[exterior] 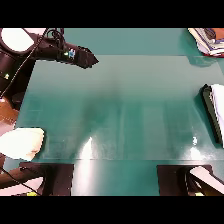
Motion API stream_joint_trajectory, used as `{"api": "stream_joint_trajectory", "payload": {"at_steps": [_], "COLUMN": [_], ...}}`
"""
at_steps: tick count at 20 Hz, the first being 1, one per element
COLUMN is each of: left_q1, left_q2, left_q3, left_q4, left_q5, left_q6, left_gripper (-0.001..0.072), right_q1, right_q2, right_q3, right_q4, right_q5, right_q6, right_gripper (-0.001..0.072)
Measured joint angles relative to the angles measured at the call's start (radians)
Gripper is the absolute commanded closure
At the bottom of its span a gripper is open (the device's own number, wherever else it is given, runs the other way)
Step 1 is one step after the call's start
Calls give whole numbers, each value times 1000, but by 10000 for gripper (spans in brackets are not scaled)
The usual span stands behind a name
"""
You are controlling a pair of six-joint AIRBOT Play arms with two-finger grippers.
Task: Fold the shirts.
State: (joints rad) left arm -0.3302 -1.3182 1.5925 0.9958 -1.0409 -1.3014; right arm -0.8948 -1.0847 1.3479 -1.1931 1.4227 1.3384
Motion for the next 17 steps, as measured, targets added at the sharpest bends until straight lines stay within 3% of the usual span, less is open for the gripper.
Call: {"api": "stream_joint_trajectory", "payload": {"at_steps": [2, 3, 7, 8, 13, 17], "left_q1": [0, 0, 0, 0, 0, 0], "left_q2": [0, 0, 0, 0, 0, 0], "left_q3": [0, 0, 0, 0, 0, 0], "left_q4": [0, 0, -6, -6, -8, -9], "left_q5": [2, 2, 10, 16, 32, 36], "left_q6": [0, 0, 0, 0, 0, 0], "left_gripper": [685, 685, 685, 685, 685, 686], "right_q1": [108, 169, 468, 535, 809, 898], "right_q2": [1, 1, 1, 1, 1, 1], "right_q3": [47, 66, 115, 121, 132, 134], "right_q4": [55, 73, 109, 113, 117, 117], "right_q5": [-11, -19, -64, -82, -179, -208], "right_q6": [0, 0, -1, -5, -24, -31], "right_gripper": [188, 222, 642, 695, 694, 695]}}
